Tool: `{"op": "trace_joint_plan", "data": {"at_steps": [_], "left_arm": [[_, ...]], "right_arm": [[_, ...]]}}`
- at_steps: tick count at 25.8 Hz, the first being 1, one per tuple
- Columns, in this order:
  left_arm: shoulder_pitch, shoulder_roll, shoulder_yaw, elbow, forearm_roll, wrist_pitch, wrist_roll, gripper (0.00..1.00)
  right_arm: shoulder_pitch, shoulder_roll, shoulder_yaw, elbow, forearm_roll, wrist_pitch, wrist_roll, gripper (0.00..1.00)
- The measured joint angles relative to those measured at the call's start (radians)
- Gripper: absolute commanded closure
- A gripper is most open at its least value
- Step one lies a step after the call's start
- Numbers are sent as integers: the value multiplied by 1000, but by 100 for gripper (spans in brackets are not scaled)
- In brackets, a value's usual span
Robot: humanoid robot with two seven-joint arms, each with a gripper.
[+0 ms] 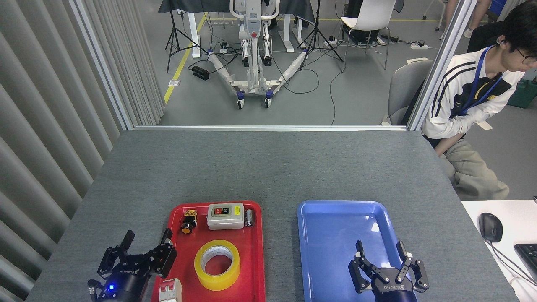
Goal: Place and move tape with both arms
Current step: 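Move the left gripper to the yellow tape roll in the red tray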
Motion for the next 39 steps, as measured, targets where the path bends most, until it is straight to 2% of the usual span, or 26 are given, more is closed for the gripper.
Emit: {"op": "trace_joint_plan", "data": {"at_steps": [3,6,10,13,17,23,30,33,39], "left_arm": [[-42,2,-20,13,1,-12,-105,0],[-88,2,-36,20,1,-18,-278,1],[-132,-8,-38,17,-2,-19,-572,1],[-155,-16,-43,18,-3,-19,-685,1],[-169,-34,-63,24,-5,-20,-733,1],[-223,-59,-80,87,-11,-21,-759,1],[-271,-59,-136,159,-9,-21,-819,1],[-277,-48,-162,168,-8,-21,-827,1],[-315,2,-242,200,-4,-29,-832,1]], "right_arm": [[-4,3,-3,0,1,-3,0,1],[-5,4,-5,0,1,-11,1,1],[-6,1,-16,1,-2,-38,2,1],[-6,-4,-22,1,-5,-44,5,1],[-6,-9,-24,1,-18,-45,7,1],[-6,-9,-25,0,-89,-45,10,1],[-7,-10,-29,0,-104,-44,9,1],[-7,-6,-27,0,-82,-41,2,1],[-7,-6,-25,1,6,-40,-1,1]]}}
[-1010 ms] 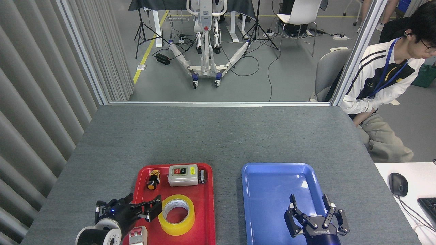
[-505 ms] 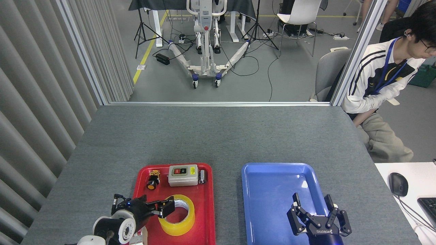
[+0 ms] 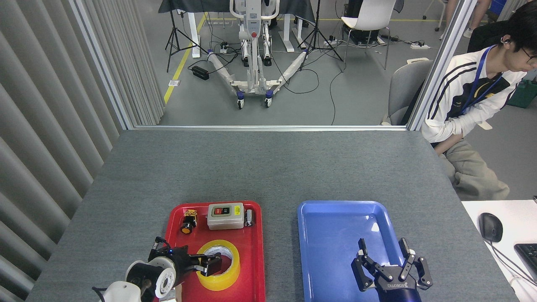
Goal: Place and move tape with both arms
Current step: 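Move the left gripper to the yellow tape roll in the red tray, then grasp the yellow tape roll with the left gripper and lift it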
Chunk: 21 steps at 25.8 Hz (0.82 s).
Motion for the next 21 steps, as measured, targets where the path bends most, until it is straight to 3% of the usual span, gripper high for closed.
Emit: {"op": "trace_joint_plan", "data": {"at_steps": [4,6,8,9,11,14,21], "left_arm": [[-24,18,-24,50,1,-19,0,7],[-38,25,-27,72,1,-30,0,30],[-48,33,-29,90,1,-58,-14,69],[-55,36,-29,97,1,-85,-30,80],[-71,42,-29,114,2,-161,-64,84],[-103,45,-28,161,5,-259,-89,100],[-151,41,8,197,108,-448,-99,100]], "right_arm": [[2,-1,-12,-1,11,-19,-3,1],[5,-2,-39,-3,10,-63,-1,1],[6,-6,-65,-4,9,-143,5,1],[7,-10,-74,-4,9,-173,8,1],[7,-18,-86,-2,9,-211,11,1],[7,-25,-102,3,8,-221,12,1],[2,-17,-102,16,9,-113,10,1]]}}
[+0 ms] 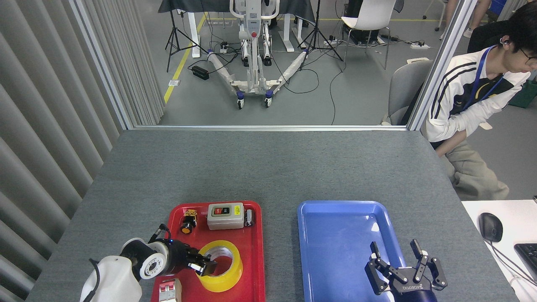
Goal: Place and move tape with both arms
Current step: 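Grasp the yellow tape roll with the left gripper and lift it, then carry the tape toward the right gripper over the blue tray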
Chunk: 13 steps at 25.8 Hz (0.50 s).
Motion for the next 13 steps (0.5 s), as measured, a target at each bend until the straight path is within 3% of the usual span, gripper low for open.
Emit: {"op": "trace_joint_plan", "data": {"at_steps": [7,13], "left_arm": [[-30,-35,84,0,324,-292,160,100],[-6,-113,62,38,399,-334,260,100]], "right_arm": [[-2,10,46,1,2,134,-10,1],[-2,5,57,1,2,114,-61,1]]}}
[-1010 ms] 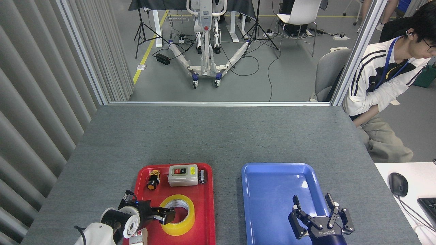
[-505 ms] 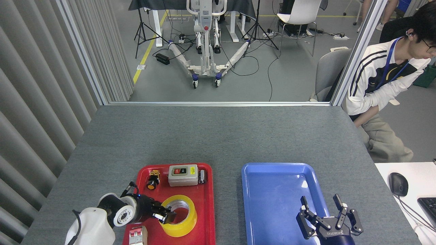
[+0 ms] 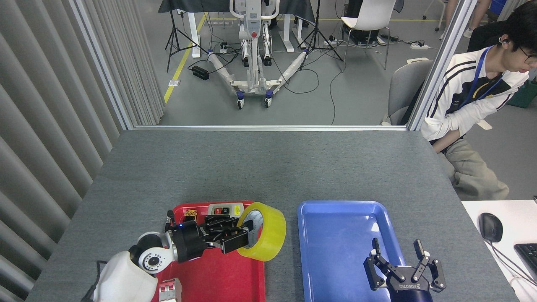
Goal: Place and move tape with both arms
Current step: 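Carry the tape toward the right gripper over the blue tray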
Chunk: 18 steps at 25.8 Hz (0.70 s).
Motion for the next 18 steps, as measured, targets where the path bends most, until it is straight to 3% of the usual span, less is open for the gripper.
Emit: {"op": "trace_joint_plan", "data": {"at_steps": [3,11,18], "left_arm": [[10,-39,-4,6,5,-4,11,100],[16,-87,-6,15,13,-5,15,100],[31,-90,-17,-3,20,-5,18,100]], "right_arm": [[4,-9,1,0,-1,-123,-57,1],[6,-51,8,-3,1,-645,-120,1],[-29,-64,112,-3,24,-740,-123,1]]}}
